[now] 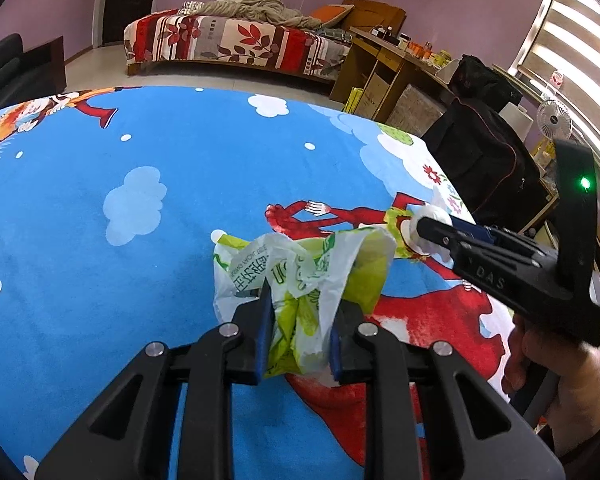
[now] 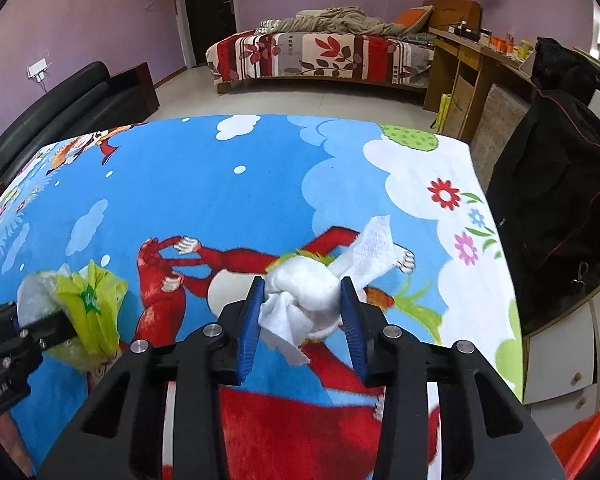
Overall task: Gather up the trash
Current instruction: 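Grasp the green-printed plastic bag with the left gripper while the right grasps the white tissue, then carry the plastic bag and white tissue over the red bin with both grippers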
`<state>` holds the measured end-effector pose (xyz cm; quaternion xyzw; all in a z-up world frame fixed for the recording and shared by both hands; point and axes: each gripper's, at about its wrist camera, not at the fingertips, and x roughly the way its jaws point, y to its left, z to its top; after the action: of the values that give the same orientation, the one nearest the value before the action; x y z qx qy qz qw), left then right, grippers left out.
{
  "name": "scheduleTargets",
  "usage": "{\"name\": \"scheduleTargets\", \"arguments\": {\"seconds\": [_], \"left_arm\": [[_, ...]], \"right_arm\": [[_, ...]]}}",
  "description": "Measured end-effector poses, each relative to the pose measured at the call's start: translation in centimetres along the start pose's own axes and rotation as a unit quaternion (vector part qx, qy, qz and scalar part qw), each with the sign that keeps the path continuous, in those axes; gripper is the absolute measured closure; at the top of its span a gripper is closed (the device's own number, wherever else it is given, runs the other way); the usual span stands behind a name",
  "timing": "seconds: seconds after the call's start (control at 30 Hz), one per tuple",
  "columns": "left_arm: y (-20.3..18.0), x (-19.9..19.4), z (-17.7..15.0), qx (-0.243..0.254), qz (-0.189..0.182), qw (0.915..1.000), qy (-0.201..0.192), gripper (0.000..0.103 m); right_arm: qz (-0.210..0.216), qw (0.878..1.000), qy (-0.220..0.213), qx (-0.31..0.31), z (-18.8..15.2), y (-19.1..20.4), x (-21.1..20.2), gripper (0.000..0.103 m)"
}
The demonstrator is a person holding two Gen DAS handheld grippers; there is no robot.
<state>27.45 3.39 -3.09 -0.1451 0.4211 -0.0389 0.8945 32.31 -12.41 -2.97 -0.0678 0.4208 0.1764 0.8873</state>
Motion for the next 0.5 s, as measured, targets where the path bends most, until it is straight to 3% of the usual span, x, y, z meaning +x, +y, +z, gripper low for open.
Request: {"name": "scheduleTargets", "arguments": {"seconds": [0.5], "left_arm": [[-3.9, -3.7, -1.8, 0.034, 0.000, 0.9987, -0.038, 0.081]], "right_arm": [[-0.029, 0.998, -0.060, 0.019, -4.6, -0.9, -9.6, 0.066]]}}
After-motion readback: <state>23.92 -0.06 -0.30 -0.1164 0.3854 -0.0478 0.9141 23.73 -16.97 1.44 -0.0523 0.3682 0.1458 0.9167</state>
